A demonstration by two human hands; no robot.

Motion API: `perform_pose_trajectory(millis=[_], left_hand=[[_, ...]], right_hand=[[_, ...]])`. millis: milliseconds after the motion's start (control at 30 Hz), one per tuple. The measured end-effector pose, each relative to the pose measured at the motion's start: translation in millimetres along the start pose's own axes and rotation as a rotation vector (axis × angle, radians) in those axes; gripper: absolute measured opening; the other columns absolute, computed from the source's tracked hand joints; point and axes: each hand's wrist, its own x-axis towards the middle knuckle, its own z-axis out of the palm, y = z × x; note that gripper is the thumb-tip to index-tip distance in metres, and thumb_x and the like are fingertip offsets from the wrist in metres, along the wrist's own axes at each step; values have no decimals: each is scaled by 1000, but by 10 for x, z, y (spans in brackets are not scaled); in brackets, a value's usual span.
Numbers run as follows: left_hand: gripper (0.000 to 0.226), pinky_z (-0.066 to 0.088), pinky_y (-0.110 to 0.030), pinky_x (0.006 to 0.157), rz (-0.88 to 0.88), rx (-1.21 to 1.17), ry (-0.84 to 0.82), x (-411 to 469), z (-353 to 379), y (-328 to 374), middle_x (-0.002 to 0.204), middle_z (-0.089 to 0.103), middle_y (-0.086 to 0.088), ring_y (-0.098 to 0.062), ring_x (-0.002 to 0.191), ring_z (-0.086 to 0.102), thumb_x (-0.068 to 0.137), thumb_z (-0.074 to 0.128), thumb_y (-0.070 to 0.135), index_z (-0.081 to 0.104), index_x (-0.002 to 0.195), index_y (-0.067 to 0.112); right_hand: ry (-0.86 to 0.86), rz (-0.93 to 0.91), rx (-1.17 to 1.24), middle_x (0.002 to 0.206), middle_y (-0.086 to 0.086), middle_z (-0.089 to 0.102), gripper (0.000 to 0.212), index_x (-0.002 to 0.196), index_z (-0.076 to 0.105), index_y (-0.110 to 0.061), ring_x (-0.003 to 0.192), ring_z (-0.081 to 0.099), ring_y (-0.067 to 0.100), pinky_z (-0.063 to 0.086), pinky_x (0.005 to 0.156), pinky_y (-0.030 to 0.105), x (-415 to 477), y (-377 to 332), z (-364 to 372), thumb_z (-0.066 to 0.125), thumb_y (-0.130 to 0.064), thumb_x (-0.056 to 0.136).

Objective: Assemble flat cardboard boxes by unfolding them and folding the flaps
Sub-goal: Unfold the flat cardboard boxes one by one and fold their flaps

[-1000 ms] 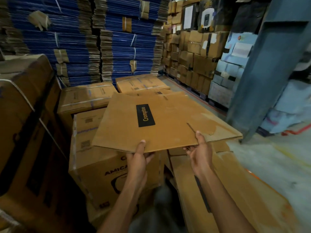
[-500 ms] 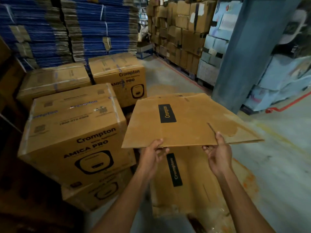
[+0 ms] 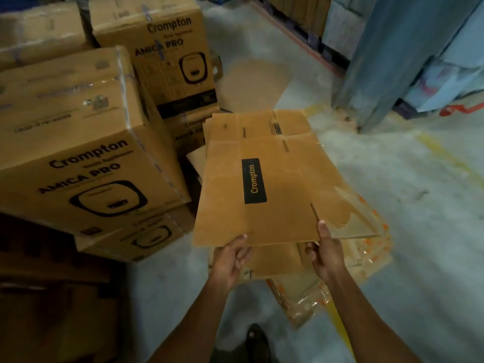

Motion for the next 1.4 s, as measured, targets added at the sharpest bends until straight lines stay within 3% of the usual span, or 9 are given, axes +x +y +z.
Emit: perform_pose_trajectory(millis=[233, 300, 367, 500, 700, 867, 967, 1200, 1400], left_hand=[[30, 56, -29, 57, -93, -19, 157, 393, -153, -401, 67, 61, -13, -23, 53, 59, 74, 81, 0, 58, 91, 6], [33, 59, -38, 88, -124, -70, 248, 532, -212, -522, 106, 70, -30, -37, 99, 72, 92, 68, -5, 57, 123, -2], [36, 56, -40, 92, -197, -124, 322, 699, -293, -646, 130, 61, -27, -39, 129, 56, 100, 57, -2, 50, 135, -5], [11, 60, -27, 53, -262, -112, 310, 917, -488, -835, 96, 57, -21, -27, 79, 62, 102, 53, -1, 54, 112, 3], [11, 57, -34, 75, -312, 42, 268, 740, -588, -681, 80, 51, -13, -18, 34, 44, 103, 49, 4, 55, 94, 2], [14, 55, -29, 62, -91, 243, 260, 391, -554, -111, 95, 68, -9, -19, 73, 67, 100, 53, 9, 66, 103, 9], [20, 51, -26, 57, 114, 295, 282, 113, -630, 393, 99, 72, -10, -18, 71, 64, 98, 57, 7, 66, 115, 12], [17, 60, -42, 89, 516, 219, 456, -979, -1592, 1654, 101, 74, -1, -19, 88, 71, 93, 68, 16, 72, 107, 25], [18, 57, -32, 76, 756, 58, 735, -2398, -2983, 1979, 103, 72, -3, -16, 82, 68, 101, 60, 15, 63, 118, 22]], right_hand=[[120, 174, -2, 59, 13, 52, 38, 87, 53, -4, 37, 48, 14, 38, 33, 18, 480, 588, -126, 65, -39, 97], [161, 216, -31, 66, 11, 55, 29, 85, 56, -7, 48, 52, 16, 44, 36, 19, 568, 731, -119, 68, -31, 97], [179, 278, -57, 71, 10, 57, 18, 86, 58, -7, 58, 54, 18, 48, 40, 20, 641, 851, -118, 66, -18, 98], [131, 346, -83, 75, 13, 58, 6, 93, 63, -3, 63, 56, 19, 51, 46, 21, 741, 1037, -156, 59, -2, 98], [61, 405, -120, 105, 17, 59, 19, 118, 59, -4, 83, 63, 26, 54, 94, 40, 651, 1063, -122, 53, -7, 100], [-25, 257, -307, 92, 12, 66, 11, 96, 63, -8, 65, 62, 23, 51, 54, 27, 231, 765, 409, 52, -5, 99], [-226, 95, -377, 87, 9, 71, 12, 105, 65, -8, 67, 65, 22, 53, 59, 30, -155, 461, 961, 62, -3, 94], [-628, -116, -496, 86, 10, 75, 19, 110, 67, -7, 65, 65, 20, 53, 60, 28, -1361, 233, 2475, 56, -2, 96], [-1012, -185, -703, 92, 7, 78, 16, 106, 70, -9, 74, 69, 20, 57, 64, 30, -2894, 810, 3486, 54, -8, 101]])
